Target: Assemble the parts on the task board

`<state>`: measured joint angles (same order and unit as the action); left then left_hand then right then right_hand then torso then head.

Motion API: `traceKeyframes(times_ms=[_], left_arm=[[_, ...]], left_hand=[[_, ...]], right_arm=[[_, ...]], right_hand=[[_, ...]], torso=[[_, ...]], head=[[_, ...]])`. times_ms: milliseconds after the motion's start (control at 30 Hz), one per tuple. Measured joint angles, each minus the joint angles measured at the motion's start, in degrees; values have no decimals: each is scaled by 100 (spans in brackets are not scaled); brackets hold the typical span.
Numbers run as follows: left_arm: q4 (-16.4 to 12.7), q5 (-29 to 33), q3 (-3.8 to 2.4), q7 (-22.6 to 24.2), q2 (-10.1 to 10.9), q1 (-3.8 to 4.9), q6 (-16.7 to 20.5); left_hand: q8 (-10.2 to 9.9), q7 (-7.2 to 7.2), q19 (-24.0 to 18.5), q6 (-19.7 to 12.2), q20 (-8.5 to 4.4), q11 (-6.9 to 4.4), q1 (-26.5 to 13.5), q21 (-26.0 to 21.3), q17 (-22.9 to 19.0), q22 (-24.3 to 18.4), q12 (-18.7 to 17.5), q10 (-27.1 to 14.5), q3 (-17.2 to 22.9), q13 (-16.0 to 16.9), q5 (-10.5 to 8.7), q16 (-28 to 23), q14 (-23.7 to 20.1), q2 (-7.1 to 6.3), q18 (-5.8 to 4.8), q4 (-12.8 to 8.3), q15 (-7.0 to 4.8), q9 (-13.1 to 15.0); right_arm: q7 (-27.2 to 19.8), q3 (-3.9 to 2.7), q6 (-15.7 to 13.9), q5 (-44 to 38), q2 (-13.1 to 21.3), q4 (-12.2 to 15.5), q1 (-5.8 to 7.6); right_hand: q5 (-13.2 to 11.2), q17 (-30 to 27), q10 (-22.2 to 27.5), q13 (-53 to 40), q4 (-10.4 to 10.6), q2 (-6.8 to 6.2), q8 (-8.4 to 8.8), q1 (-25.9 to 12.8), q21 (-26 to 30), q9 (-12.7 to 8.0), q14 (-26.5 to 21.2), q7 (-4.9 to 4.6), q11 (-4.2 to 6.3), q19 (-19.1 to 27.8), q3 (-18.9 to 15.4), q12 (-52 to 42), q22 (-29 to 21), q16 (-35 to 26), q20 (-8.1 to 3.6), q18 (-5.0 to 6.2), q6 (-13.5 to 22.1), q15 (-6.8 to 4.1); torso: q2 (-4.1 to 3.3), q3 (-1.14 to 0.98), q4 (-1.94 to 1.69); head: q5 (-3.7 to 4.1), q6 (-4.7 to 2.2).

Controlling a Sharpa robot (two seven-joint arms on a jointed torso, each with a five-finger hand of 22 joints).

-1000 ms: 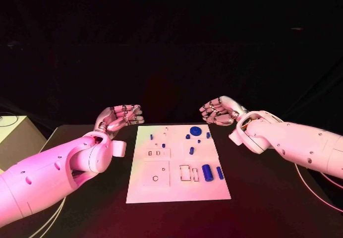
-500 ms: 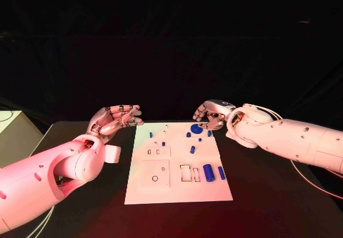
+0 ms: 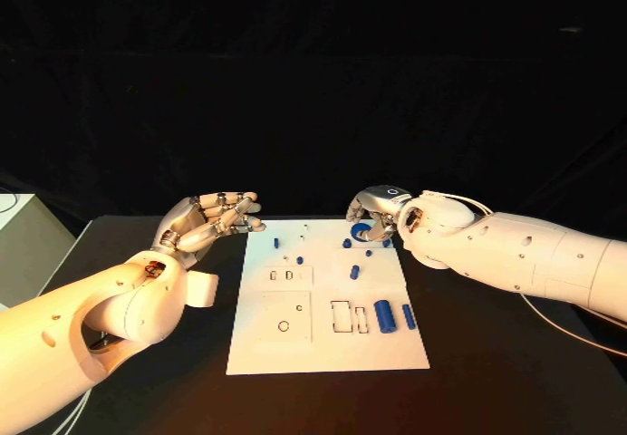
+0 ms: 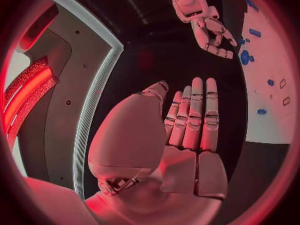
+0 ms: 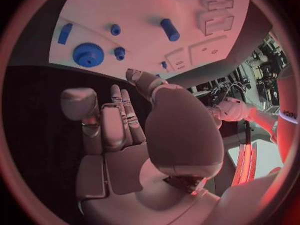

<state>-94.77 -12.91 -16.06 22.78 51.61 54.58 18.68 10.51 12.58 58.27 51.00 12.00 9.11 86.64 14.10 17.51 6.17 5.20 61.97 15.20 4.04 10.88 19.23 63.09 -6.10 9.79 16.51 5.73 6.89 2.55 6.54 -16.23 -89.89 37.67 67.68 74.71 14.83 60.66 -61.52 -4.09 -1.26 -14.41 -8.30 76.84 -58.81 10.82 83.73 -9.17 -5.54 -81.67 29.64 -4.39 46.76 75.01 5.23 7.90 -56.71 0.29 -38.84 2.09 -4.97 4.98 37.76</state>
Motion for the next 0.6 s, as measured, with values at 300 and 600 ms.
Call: traceKeyframes(times_ms=[300, 600], left_arm=[[-127, -3, -43, -11, 44, 0, -11], [-195, -5, -68, -22, 83, -1, -14]], left_hand=[[0, 0, 0, 0, 0, 0, 0, 0, 7, -1, -5, 0, 0, 0, 0, 0, 0, 0, -2, 0, 0, 0], [0, 0, -1, 0, 0, 0, 0, 0, 14, -1, -5, 0, 0, -5, 0, 0, 0, 0, -3, 0, 0, 0]], right_arm=[[147, 16, 88, -199, -156, -202, -7], [176, 29, 164, -253, -255, -358, -74]], right_hand=[[0, 32, 0, 0, 0, 31, 0, 31, -8, 9, 0, 0, -1, 0, 0, 0, 21, 36, 0, 2, 0, 0], [0, 47, -21, -5, 33, 31, 0, 31, -33, 30, 0, -3, -21, 0, 1, -21, 42, 79, 0, 3, -44, 0]], torso=[[-95, 14, -62], [-168, 32, -105]], head=[[55, -13], [100, -19]])
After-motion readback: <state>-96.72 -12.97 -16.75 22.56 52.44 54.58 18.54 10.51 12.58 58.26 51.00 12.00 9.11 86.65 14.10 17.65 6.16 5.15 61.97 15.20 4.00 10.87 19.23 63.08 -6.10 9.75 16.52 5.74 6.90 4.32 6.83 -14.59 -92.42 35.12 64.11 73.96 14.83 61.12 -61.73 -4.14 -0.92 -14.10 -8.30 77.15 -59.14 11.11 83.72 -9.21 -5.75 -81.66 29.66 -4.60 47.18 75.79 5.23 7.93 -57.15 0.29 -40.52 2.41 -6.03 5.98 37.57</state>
